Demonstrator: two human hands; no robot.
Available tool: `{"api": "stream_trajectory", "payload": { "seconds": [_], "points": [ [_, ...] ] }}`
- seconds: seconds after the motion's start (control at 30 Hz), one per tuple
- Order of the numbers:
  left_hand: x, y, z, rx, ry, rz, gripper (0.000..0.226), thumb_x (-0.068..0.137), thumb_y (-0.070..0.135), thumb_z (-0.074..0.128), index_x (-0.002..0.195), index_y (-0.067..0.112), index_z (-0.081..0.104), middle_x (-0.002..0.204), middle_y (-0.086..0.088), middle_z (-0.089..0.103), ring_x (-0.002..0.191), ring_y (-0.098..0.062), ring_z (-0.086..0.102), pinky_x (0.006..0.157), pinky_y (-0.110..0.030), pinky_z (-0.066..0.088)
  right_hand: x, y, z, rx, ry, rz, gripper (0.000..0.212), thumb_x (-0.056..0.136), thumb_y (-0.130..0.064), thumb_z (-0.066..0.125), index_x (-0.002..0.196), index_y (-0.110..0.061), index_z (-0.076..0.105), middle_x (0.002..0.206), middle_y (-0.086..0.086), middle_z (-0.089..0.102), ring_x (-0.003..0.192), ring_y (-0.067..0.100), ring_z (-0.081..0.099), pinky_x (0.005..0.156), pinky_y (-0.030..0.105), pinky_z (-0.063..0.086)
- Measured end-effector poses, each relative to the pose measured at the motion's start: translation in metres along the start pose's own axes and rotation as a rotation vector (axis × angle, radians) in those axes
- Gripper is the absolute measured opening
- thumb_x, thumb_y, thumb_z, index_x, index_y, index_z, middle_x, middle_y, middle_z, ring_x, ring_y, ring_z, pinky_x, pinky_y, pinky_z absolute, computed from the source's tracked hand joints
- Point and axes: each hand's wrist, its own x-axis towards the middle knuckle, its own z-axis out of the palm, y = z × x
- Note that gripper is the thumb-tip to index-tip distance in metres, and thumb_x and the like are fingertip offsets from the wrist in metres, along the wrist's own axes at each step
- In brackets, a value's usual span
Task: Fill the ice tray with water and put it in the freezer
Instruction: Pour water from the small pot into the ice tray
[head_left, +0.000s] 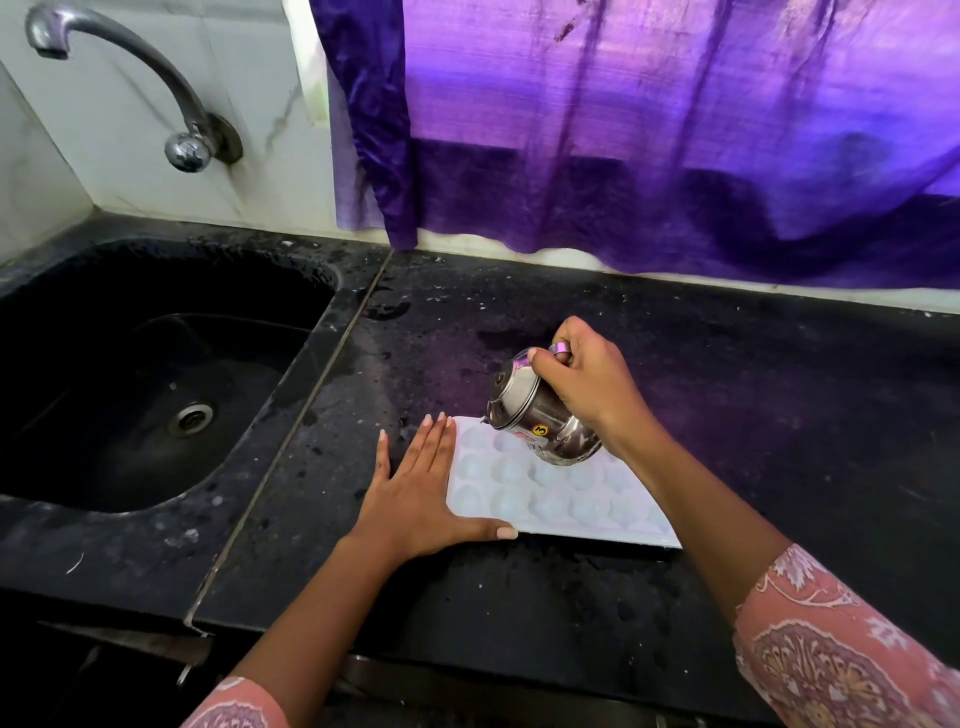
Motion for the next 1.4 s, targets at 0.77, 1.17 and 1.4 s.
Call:
{"api": "stream_trajectory", "payload": {
  "seconds": [0.77, 1.17, 1.4],
  "points": [
    [0.0, 0.001, -0.002, 0.035, -0.014, 0.004, 0.136, 0.043, 0.098, 0.021, 0.145, 0.017, -0.022, 0.154, 0.004, -0.023, 0.129, -0.002, -0.031, 0.105, -0.046, -0.025, -0.005, 0.011, -0.006, 0.209, 0.071, 0.124, 0.028, 0.084, -0.02, 0.057, 0.065, -0.02, 0.035, 0.068, -0.001, 0.044, 0.067, 0.016, 0.043, 0.059, 0.031, 0.036],
    [0.001, 0.003, -0.006, 0.028, -0.034, 0.023, 0.139, 0.041, 0.098, 0.022, 0.145, 0.016, -0.021, 0.153, 0.006, -0.026, 0.128, -0.001, -0.034, 0.106, -0.044, -0.023, -0.009, 0.021, -0.022, 0.098, 0.099, 0.121, 0.028, 0.084, -0.017, 0.055, 0.065, -0.019, 0.034, 0.067, 0.001, 0.045, 0.066, 0.017, 0.045, 0.059, 0.031, 0.037],
    [0.002, 0.003, -0.006, 0.019, -0.046, 0.018, 0.141, 0.038, 0.099, 0.019, 0.145, 0.016, -0.021, 0.153, 0.006, -0.025, 0.127, 0.001, -0.034, 0.107, -0.044, -0.024, -0.01, 0.021, -0.025, 0.043, 0.076, 0.113, 0.028, 0.084, -0.018, 0.054, 0.065, -0.019, 0.034, 0.068, 0.002, 0.046, 0.068, 0.02, 0.046, 0.061, 0.033, 0.038]
  ]
}}
